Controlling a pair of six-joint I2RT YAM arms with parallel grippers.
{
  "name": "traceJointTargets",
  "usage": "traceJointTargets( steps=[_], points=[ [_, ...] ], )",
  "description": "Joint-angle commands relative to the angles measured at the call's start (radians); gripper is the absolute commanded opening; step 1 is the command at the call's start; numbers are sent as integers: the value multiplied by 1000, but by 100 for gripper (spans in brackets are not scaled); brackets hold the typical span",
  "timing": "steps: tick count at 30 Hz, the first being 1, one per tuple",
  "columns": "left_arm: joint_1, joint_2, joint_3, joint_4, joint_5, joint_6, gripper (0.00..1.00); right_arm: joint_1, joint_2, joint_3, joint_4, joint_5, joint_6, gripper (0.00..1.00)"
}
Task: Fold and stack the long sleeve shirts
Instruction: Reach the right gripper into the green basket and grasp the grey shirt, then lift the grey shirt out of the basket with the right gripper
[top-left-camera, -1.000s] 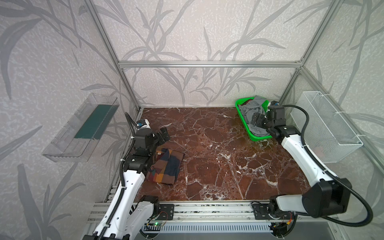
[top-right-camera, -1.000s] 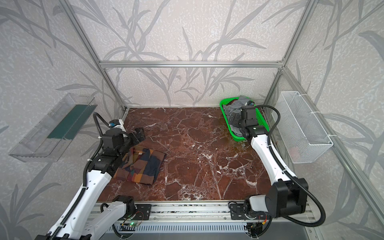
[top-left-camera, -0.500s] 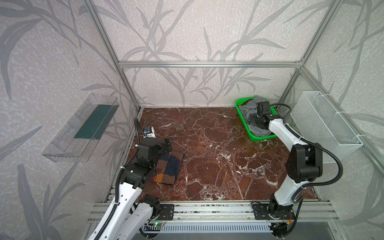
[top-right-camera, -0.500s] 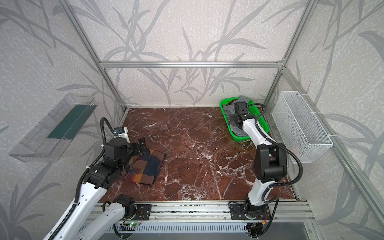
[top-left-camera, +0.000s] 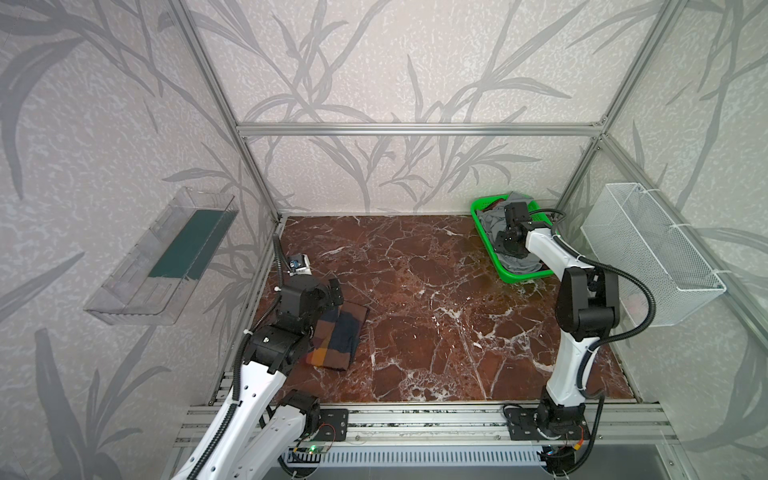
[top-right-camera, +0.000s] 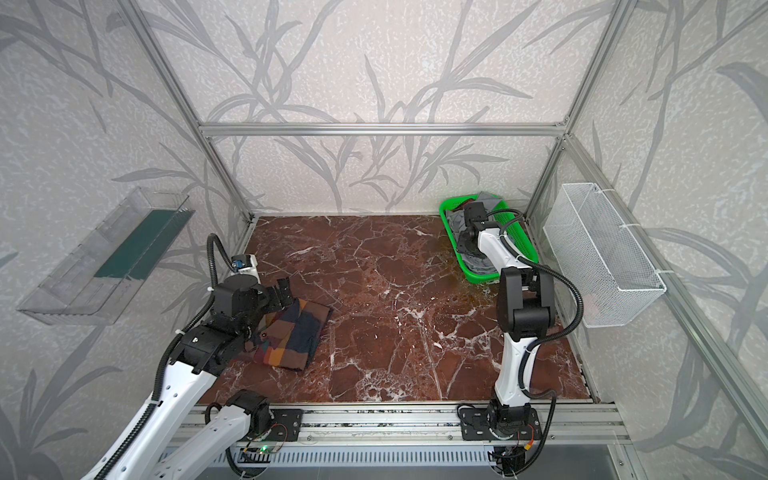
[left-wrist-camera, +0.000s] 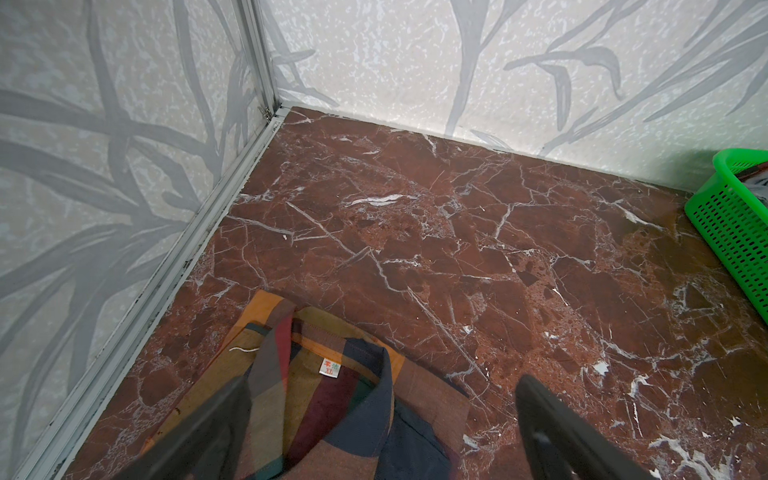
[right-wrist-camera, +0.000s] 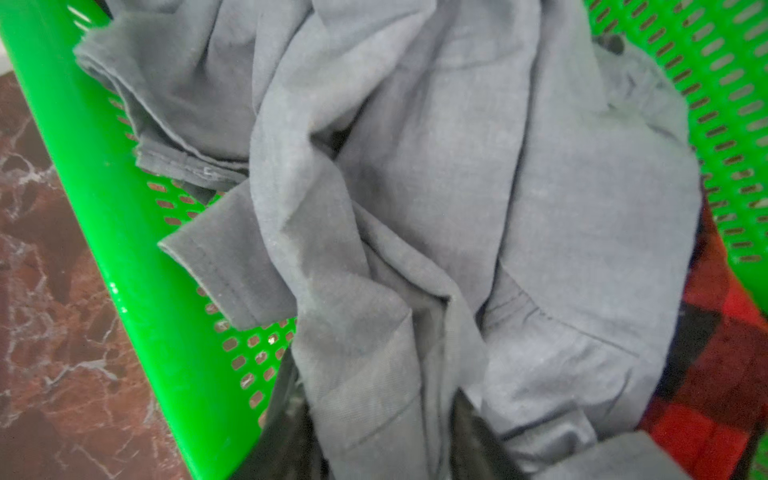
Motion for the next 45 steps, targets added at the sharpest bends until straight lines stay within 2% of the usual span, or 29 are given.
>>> traceJointTargets(
  steps=[1, 3, 6, 10, 14, 19, 26, 28, 30, 33, 35, 37, 39, 41, 45],
  points=[
    [-2, -3, -1, -24, -14, 7, 99, -9, 7, 39, -62, -26, 6, 24],
    [-3, -2, -1, -23, -12, 9, 99, -10, -31, 30, -45, -53, 3, 12],
    [-2, -3, 1, -22, -3, 12, 99, -7, -99, 7, -15, -86, 12, 0],
    [-1, -11, 2, -23, 13, 15, 99, 13, -231, -44, 32, -73, 25, 0],
    [-2, -24, -9, 0, 91, 21, 99, 43, -390, -116, 127, -47, 15, 0],
    [-5, -30, -6, 8, 143, 28, 99, 91, -530, -36, 105, -73, -11, 0],
    [-9, -70, -21, 34, 174, 36, 99, 228, -584, 363, -82, -184, -56, 0],
    [-10, -81, -24, 38, 171, 38, 99, 304, -560, 524, -174, -180, -97, 0],
    [-11, -92, -28, 44, 169, 39, 99, 398, -504, 758, -288, -176, -135, 0],
    [-12, -101, -29, 49, 167, 44, 99, 504, -391, 1109, -446, -249, -114, 0],
    [-11, -106, -31, 52, 168, 47, 99, 529, -352, 1236, -477, -331, -60, 0],
    [-12, -117, -33, 60, 174, 50, 99, 547, -382, 1189, -429, -400, -24, 0],
    [-11, -137, -41, 77, 192, 54, 99, 548, -453, 1045, -349, -432, 0, 0],
    [-13, -173, -60, 122, 286, 110, 99, 547, -487, 965, -324, -470, 5, 0],
    [-13, -311, -152, 312, 480, 127, 99, 553, -498, 878, -374, -554, -1, 0]
  ],
)
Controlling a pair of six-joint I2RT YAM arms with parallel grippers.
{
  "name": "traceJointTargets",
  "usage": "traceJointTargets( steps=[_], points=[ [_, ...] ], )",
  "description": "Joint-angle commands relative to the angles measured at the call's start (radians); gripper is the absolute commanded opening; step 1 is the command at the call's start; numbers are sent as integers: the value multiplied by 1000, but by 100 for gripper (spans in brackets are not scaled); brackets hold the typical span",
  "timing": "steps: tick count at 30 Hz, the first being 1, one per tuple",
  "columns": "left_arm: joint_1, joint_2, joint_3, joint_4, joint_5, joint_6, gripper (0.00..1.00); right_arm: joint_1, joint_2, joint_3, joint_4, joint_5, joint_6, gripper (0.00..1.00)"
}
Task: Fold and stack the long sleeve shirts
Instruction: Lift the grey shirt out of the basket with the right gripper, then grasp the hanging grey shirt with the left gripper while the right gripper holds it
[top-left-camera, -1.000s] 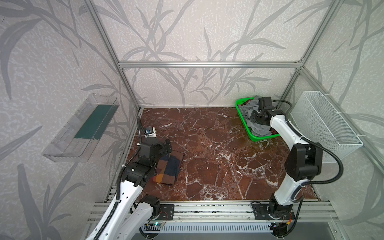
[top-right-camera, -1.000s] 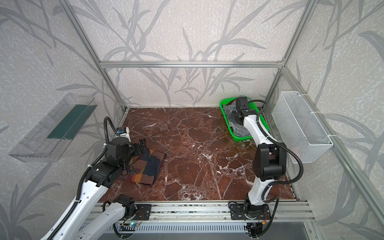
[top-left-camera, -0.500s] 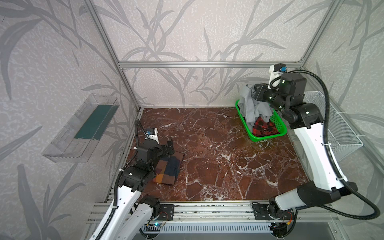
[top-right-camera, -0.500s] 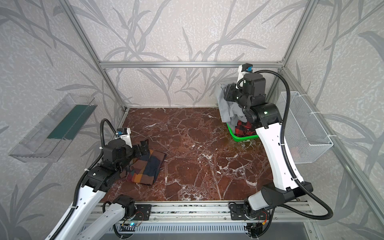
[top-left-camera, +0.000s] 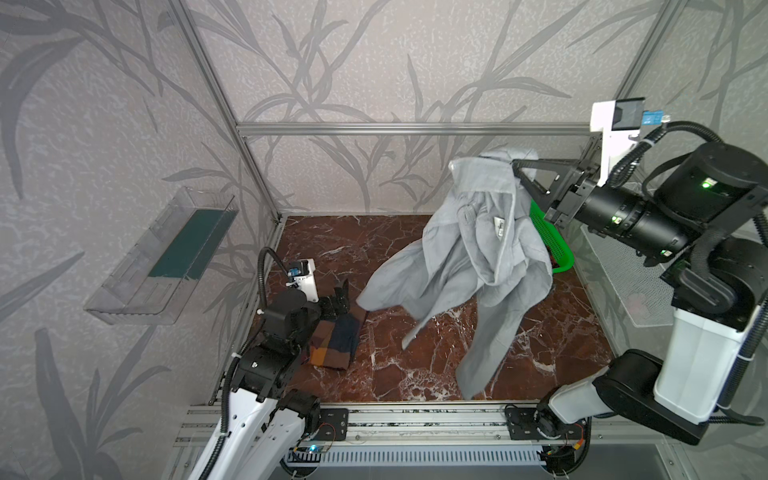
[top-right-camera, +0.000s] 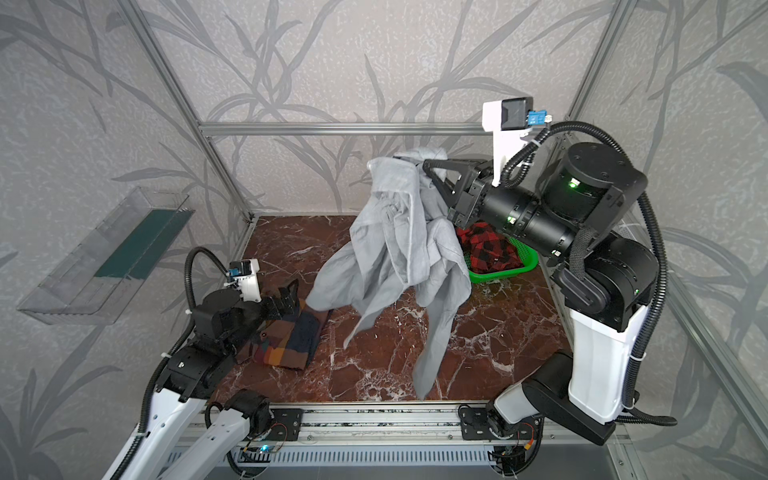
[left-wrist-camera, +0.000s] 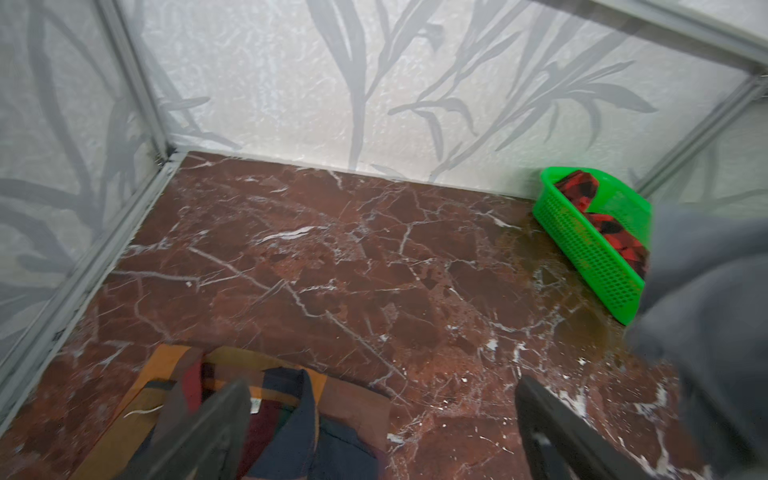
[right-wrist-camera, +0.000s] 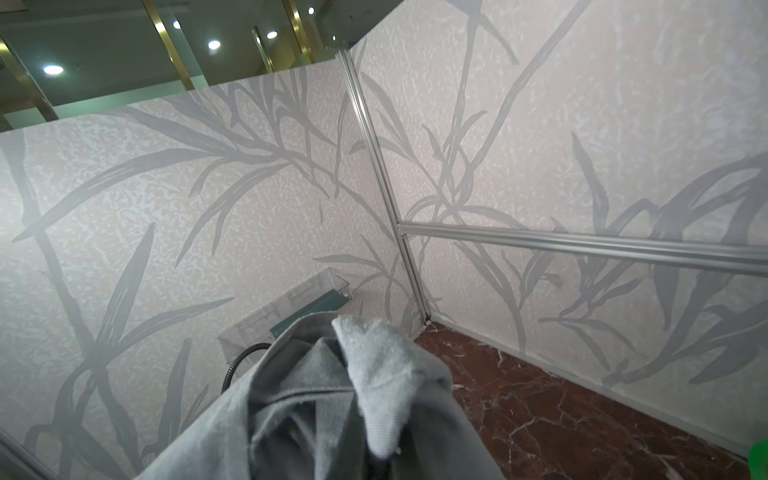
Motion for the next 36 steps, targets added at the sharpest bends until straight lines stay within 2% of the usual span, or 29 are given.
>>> traceJointTargets(
  steps=[1, 3, 6, 9, 13, 16, 21, 26, 31, 36],
  points=[
    [-5, -135, -81, 215, 213, 43, 99, 12, -8, -133, 16, -98, 9, 0],
    [-6, -201, -124, 298, 300, 35, 99, 12, -80, -311, 108, -93, 16, 0],
    [-7, -206, -89, 284, 442, 26, 98, 13, -137, -452, 168, -91, 17, 0],
    [-24, -177, -57, 279, 520, 24, 97, 12, -161, -532, 212, -104, 29, 0],
    [-60, -111, -32, 272, 564, 53, 97, 12, -172, -570, 241, -122, 40, 0],
    [-117, -33, -26, 261, 528, 114, 96, 12, -174, -570, 244, -131, 43, 0],
    [-258, 111, -8, 288, 391, 203, 91, 14, -178, -558, 252, -154, 56, 0],
    [-290, 201, 20, 377, 301, 239, 91, 20, -182, -554, 262, -176, 70, 0],
    [-300, 261, 37, 466, 338, 183, 86, 29, -196, -562, 274, -185, 73, 0],
    [-367, 265, 8, 555, 338, 117, 83, 45, -213, -591, 293, -186, 77, 0]
  ],
)
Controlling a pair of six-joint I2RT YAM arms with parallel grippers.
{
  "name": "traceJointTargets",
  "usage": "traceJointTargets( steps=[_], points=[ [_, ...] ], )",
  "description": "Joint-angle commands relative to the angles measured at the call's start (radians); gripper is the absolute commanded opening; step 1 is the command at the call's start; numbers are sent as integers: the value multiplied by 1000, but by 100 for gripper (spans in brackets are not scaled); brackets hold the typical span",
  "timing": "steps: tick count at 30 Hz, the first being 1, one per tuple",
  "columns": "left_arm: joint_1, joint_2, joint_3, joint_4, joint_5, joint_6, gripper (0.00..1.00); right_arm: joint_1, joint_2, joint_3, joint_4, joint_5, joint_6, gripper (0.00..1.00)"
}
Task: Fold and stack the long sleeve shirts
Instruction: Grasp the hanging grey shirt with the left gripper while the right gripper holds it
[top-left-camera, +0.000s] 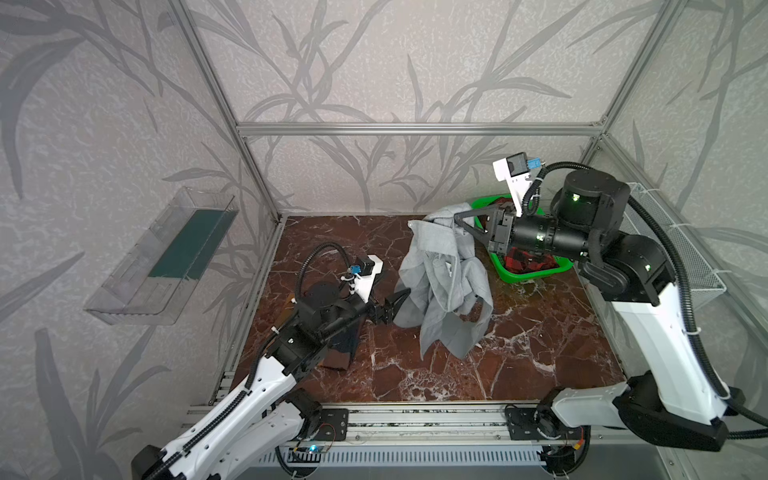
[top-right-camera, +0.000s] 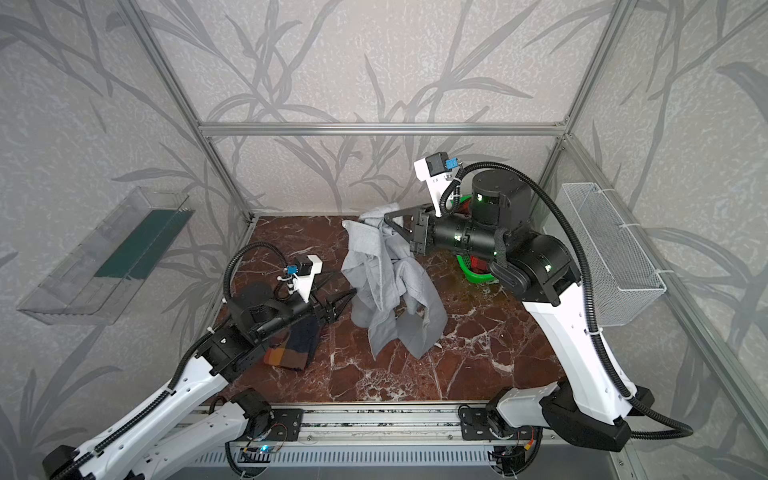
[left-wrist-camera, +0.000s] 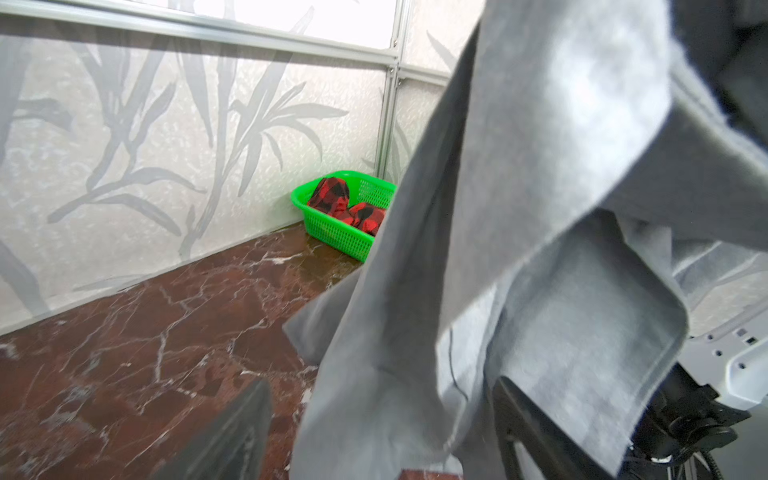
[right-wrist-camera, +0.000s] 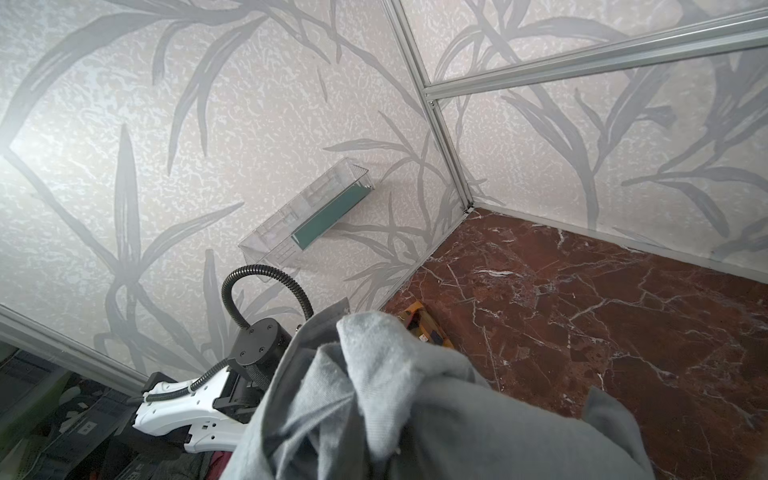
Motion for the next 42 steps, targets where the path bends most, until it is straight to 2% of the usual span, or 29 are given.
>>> traceJointTargets(
  steps=[1, 4, 7, 12, 15, 23, 26, 30, 34, 35, 38, 42],
  points=[
    [-40, -1, -4, 111, 6, -43, 83, 15, -46, -3, 85, -22, 2, 0],
    [-59, 14, -18, 138, 3, -58, 80, 29, -48, 2, 85, -16, -3, 0],
    [-60, 41, -14, 169, 13, -77, 63, 48, -48, 7, 90, -10, -6, 0],
    [-62, 77, 2, 200, 13, -97, 46, 60, -46, 14, 73, 16, -21, 0],
    [-62, 65, 7, 172, -10, -80, 41, 60, -55, 11, 53, 49, -38, 0],
    [-63, 56, 5, 145, -11, -84, 39, 60, -56, -12, 63, 71, -47, 0],
    [-63, 70, 13, 147, 1, -89, 29, 60, -55, -16, 70, 68, -44, 0],
    [-63, 89, 11, 178, 4, -103, 26, 60, -58, -25, 74, 69, -43, 0],
    [-63, 95, 22, 172, 0, -106, 6, 60, -67, -42, 56, 98, -60, 0],
    [-63, 89, 26, 155, -12, -105, 0, 60, -71, -47, 50, 111, -67, 0],
    [-64, 18, 62, 6, -100, -81, 0, 60, -87, -67, 7, 199, -99, 0],
    [-62, -140, 77, -148, -297, -31, 0, 46, -121, -142, -22, 313, -125, 0]
  ],
)
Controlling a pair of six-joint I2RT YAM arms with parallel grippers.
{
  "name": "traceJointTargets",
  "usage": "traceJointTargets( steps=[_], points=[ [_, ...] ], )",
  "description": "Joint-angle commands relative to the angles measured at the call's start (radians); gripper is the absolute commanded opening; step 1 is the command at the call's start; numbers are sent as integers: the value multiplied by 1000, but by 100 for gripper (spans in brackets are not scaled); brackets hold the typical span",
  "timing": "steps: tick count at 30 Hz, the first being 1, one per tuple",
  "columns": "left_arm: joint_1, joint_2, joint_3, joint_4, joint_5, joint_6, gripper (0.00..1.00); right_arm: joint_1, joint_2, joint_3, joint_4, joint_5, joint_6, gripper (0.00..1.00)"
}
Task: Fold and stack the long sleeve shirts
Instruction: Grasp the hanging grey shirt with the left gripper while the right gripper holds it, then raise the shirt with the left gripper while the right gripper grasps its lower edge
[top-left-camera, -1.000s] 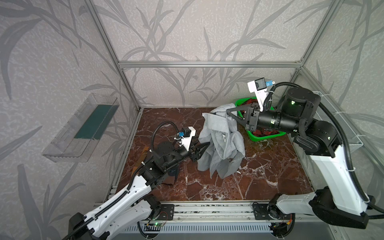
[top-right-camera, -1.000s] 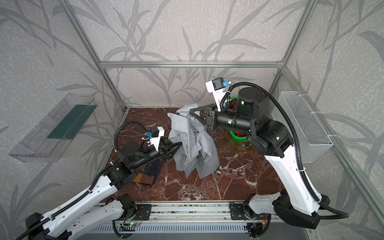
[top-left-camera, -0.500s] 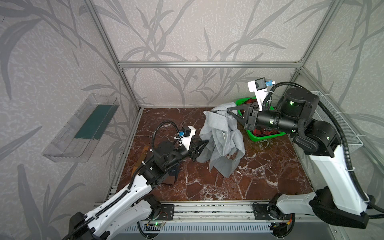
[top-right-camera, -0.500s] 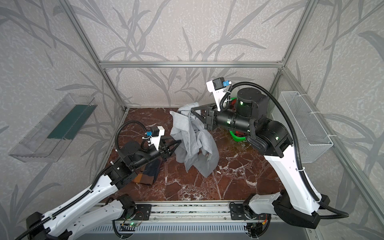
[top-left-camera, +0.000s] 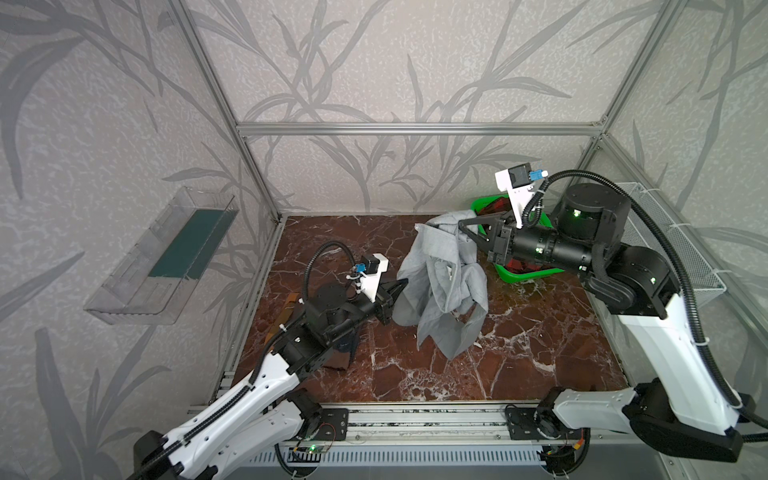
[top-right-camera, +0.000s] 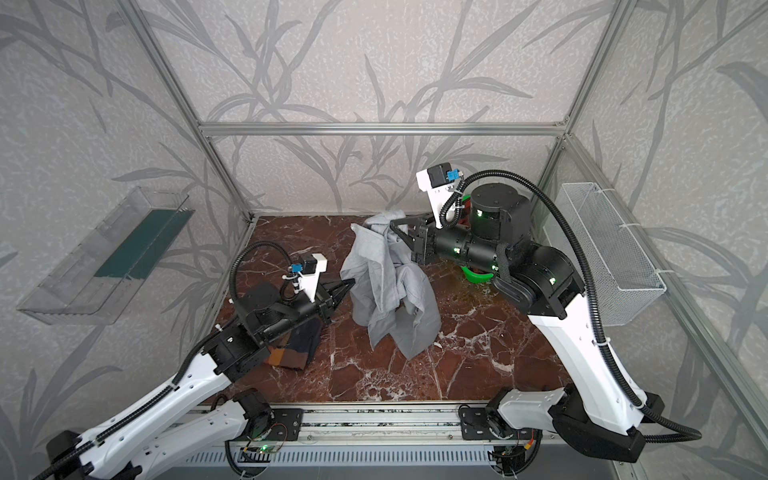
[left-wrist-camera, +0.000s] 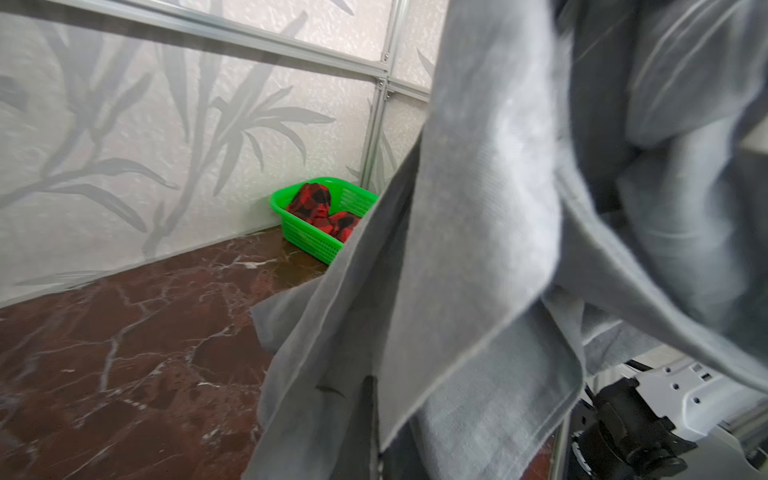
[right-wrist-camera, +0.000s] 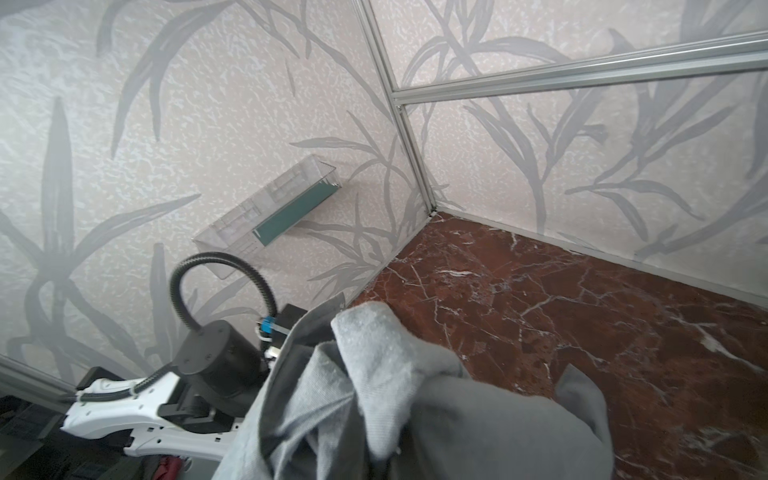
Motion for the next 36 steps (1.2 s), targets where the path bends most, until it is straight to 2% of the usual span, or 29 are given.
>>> traceJointTargets(
  steps=[1, 4, 9, 14, 17, 21, 24, 26, 29, 33, 36],
  points=[
    [1, -117, 81, -170, -196, 64, 0, -18, -50, -53, -1, 107, -37, 0],
    [1, -112, 204, -366, -265, 110, 0, -60, -68, -123, 11, 93, -18, 0],
    [1, -4, 493, -658, -511, 153, 0, -156, -120, -285, 44, 44, 28, 0],
    [1, 155, 799, -860, -565, 181, 0, -230, -163, -429, 75, -44, 54, 1],
    [1, 267, 947, -973, -565, 187, 0, -239, -175, -466, 59, -63, 28, 14],
    [1, 355, 1092, -1066, -590, 190, 0, -240, -214, -506, 37, -58, -10, 39],
    [0, 405, 1189, -1109, -592, 192, 0, -240, -243, -527, 31, -73, -34, 52],
    [0, 451, 1262, -1150, -562, 186, 0, -237, -257, -544, 64, -153, -55, 56],
    [-2, 527, 1358, -1213, -494, 183, 0, -164, -278, -586, 155, -208, -90, 61],
    [-8, 620, 1471, -1293, -491, 161, 0, 48, -252, -580, 167, -21, -183, 65],
    [-10, 633, 1463, -1264, -510, 114, 0, 151, -226, -637, 263, 55, -150, 68]
  ],
)
